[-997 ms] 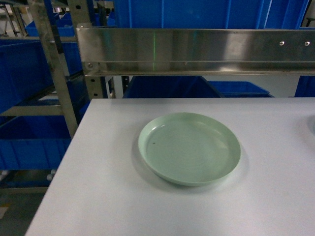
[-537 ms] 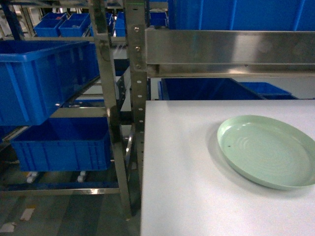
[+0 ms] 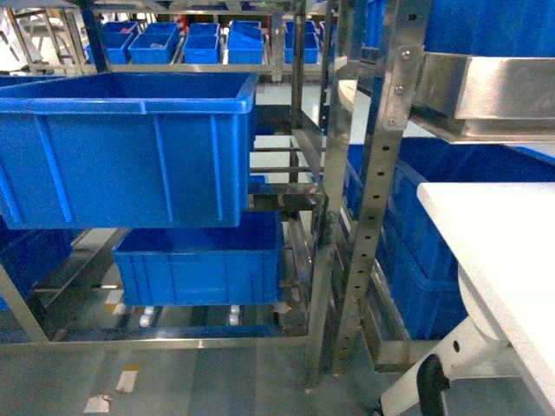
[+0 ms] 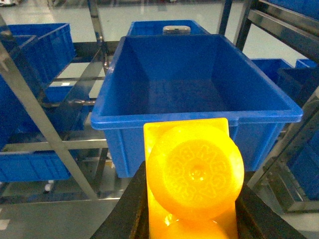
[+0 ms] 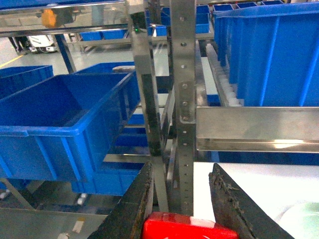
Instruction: Sort and place red and yellow blocks in left bins
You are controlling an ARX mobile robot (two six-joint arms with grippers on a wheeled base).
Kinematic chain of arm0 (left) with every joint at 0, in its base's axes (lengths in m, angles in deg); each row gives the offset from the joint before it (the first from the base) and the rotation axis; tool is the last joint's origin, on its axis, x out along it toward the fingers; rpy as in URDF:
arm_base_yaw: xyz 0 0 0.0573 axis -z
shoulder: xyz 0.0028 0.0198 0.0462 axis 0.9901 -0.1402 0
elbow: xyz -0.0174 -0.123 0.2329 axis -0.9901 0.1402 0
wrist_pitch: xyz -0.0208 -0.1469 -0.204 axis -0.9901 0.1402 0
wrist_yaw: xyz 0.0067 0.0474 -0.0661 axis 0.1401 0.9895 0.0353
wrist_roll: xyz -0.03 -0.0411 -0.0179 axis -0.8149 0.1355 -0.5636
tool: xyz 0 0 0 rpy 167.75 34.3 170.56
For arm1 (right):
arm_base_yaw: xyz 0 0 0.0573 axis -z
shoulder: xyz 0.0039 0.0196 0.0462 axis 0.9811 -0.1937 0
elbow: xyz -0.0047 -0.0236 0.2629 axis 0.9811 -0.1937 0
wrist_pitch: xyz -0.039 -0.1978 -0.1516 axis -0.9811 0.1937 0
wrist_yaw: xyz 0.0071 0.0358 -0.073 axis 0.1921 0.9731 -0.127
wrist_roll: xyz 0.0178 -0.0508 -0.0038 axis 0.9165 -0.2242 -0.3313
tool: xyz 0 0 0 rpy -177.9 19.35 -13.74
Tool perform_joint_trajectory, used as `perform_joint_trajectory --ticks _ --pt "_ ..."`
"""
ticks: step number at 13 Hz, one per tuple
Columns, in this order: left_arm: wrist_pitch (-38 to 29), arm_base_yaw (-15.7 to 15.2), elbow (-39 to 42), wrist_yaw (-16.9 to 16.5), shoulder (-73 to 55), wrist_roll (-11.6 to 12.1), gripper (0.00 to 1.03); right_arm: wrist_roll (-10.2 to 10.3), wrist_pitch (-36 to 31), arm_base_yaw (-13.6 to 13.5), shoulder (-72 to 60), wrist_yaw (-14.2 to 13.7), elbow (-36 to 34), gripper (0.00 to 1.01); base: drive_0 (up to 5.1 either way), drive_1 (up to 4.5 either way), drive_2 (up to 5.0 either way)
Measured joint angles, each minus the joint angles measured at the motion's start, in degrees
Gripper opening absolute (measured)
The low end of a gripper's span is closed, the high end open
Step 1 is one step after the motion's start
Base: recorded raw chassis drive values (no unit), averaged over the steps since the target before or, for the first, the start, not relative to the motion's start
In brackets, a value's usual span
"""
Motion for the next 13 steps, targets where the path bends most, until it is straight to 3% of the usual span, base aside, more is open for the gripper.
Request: perform_joint_trajectory --ticks 13 --pt "-0.2 0.0 0.0 0.0 0.0 0.0 0.28 0.0 0.0 0.0 0.0 0.0 0.0 0.28 -5.0 2.5 2.5"
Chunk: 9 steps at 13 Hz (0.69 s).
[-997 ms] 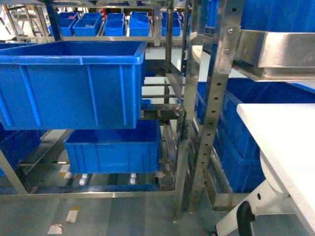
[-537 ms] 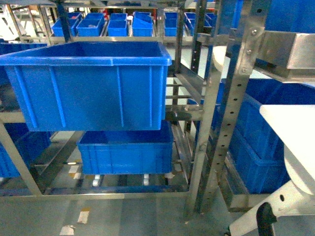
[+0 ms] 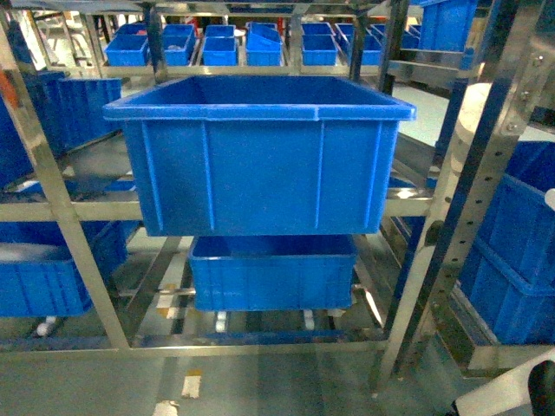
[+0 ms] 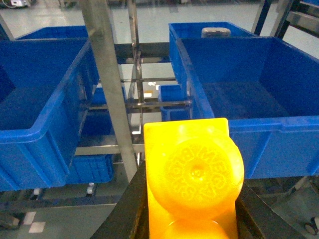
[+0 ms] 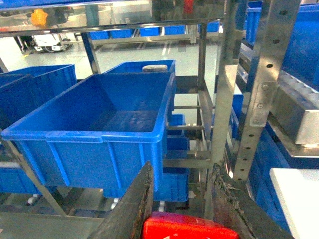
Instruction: Sort and place red and yellow blocks in left bins
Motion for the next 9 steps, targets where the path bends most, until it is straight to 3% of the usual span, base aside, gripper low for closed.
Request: perform_joint_trajectory --ticks 9 --pt "0.2 0.0 0.0 0.0 0.0 0.0 0.28 0.0 -0.1 0.0 0.0 0.0 0.0 0.28 -5.0 2.48 2.5"
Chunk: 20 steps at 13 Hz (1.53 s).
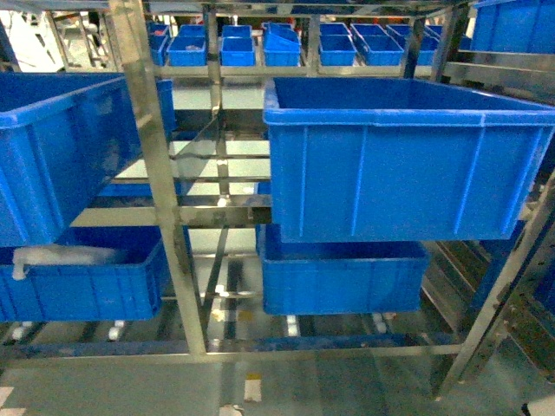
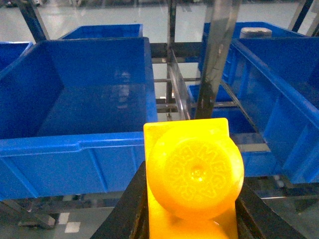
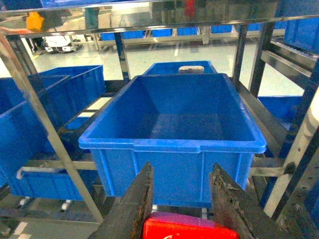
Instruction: Sort and place red and yellow blocks in left bins
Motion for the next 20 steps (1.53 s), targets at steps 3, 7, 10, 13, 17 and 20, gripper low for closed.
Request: perform_joint_trajectory --ticks 3,7,10,13,17,20 --pt "0.0 0.0 0.0 0.0 0.0 0.0 0.28 0.0 0.1 0.0 0.0 0.0 0.0 0.28 -5.0 2.48 2.5" --pt "0.0 0.0 0.0 0.0 0.0 0.0 0.28 0.0 0.1 0.0 0.0 0.0 0.0 0.28 -5.1 2.4 2.4" --pt "0.1 -0.6 0.0 0.5 0.0 0.0 0.28 0.0 -0.2 -0.5 0.2 0.5 0.0 0.28 -5.1 2.4 2.4" --pt "0.0 0.2 0.0 -0.2 0.0 0.0 0.28 -0.2 0.0 -0.3 0.1 0.1 0.0 0.28 -5.1 2.4 2.4" --pt "0.0 0.0 0.0 -0.1 0.2 0.0 0.28 -0.2 0.0 -0.3 0.4 0.1 0.0 0.28 -5.1 2.4 2.4" --pt "0.0 0.0 0.0 0.0 0.2 0.0 0.28 -0.2 0.1 -0.3 0.2 0.2 0.0 0.28 -3.4 2.91 0.2"
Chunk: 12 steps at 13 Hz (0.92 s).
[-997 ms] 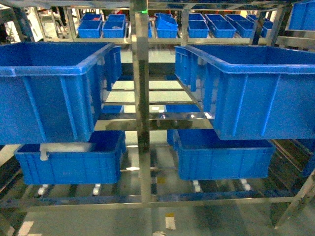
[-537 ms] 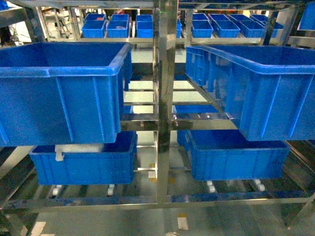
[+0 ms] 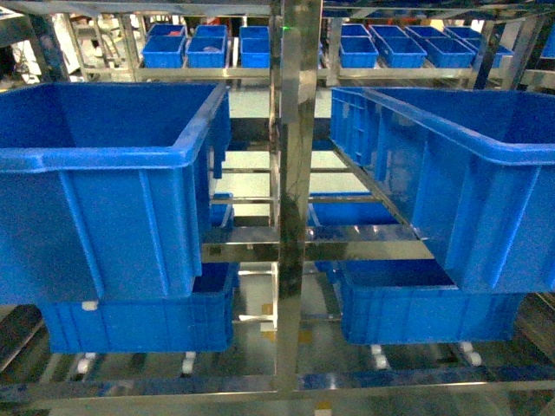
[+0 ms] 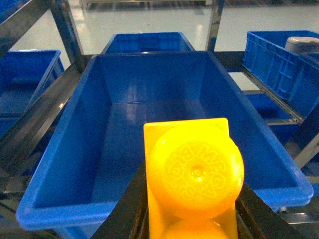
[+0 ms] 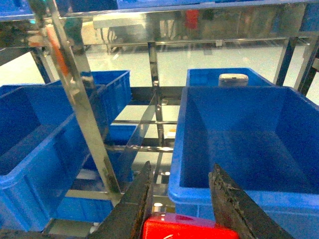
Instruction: Sort and place red and yellow blocks in left bins
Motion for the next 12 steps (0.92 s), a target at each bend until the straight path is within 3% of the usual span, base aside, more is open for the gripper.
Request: perform_joint_trajectory --ticks 3,7,10,12 --pt "0.0 0.1 0.0 -0.1 -0.3 0.0 0.28 0.0 0.0 0.0 -0.3 0.0 0.0 0.28 -0.1 2.68 -2.8" --pt "0.0 0.0 0.0 0.0 -0.4 0.0 0.28 0.0 -0.1 0.0 -0.2 0.0 0.0 0.28 0.0 0.0 0.0" --pt "0.0 0.1 0.0 0.0 -0.4 0.0 0.28 2.2 -0.1 5.2 -12.4 5.1 6.8 0.28 0.0 0.0 0.0" --pt "0.0 0.0 0.0 0.0 -0.4 0.0 0.28 2.4 -1.0 8.3 -24.6 6.9 10.0 0.28 0.0 0.0 0.0"
